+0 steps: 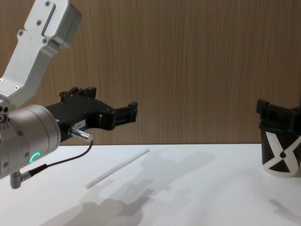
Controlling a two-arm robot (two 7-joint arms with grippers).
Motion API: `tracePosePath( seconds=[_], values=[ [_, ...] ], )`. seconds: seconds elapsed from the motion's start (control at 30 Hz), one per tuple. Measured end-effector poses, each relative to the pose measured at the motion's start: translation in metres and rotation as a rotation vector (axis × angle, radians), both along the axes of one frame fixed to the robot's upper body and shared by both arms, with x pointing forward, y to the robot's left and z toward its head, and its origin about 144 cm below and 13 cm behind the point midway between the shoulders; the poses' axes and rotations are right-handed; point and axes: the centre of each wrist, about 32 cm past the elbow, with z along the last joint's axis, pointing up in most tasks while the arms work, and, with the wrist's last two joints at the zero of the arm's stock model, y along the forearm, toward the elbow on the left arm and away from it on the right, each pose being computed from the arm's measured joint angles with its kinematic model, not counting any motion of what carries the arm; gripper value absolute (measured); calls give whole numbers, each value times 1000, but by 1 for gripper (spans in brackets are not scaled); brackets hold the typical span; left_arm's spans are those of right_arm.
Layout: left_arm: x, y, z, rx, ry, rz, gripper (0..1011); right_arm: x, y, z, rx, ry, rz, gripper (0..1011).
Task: Pick up the straw with one hand, pass it to the other hand, and insert it into the cup.
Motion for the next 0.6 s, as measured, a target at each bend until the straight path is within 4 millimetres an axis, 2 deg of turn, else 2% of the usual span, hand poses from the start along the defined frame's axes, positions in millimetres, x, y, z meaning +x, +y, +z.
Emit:
tracePosePath(
  seconds=[0.6],
  values=[
    [0, 0, 0, 0, 0, 0, 1003, 0, 0, 0, 0, 0, 0, 1001]
  ],
)
